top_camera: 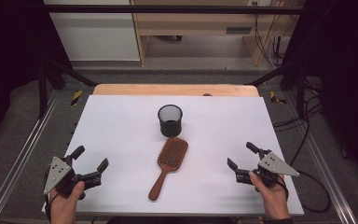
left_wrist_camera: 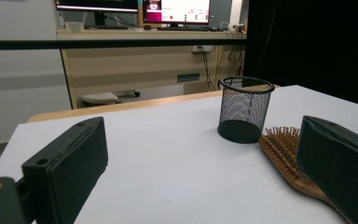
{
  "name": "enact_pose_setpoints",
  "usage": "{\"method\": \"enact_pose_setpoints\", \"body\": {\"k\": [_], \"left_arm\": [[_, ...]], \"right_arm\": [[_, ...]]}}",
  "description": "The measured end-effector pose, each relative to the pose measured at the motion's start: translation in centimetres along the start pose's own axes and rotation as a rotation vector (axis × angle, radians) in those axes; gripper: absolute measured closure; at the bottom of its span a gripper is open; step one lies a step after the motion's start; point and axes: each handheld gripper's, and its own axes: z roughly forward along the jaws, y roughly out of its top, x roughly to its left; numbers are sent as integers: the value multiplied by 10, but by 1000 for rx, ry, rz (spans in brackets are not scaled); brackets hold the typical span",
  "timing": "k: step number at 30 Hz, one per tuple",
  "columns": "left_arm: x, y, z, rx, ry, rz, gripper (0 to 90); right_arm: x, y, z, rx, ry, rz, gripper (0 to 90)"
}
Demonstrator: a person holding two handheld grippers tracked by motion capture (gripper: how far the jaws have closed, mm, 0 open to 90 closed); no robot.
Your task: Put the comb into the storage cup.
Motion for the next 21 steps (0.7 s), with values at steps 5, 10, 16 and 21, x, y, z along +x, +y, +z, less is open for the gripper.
{"method": "enact_pose_setpoints", "body": {"k": [5, 10, 16, 21], "left_arm": [[-11, 1, 4, 39, -21, 4, 27], [-26, 5, 7, 71, -51, -5, 33], [-47, 10, 13, 135, -49, 22, 81], [-73, 14, 24, 191, -101, 6, 151]], "right_arm": [[0, 0, 1, 7, 2, 3, 81], [0, -1, 1, 17, -5, 4, 76], [1, -1, 2, 26, -9, 1, 74], [1, -1, 2, 25, -7, 6, 74]]}}
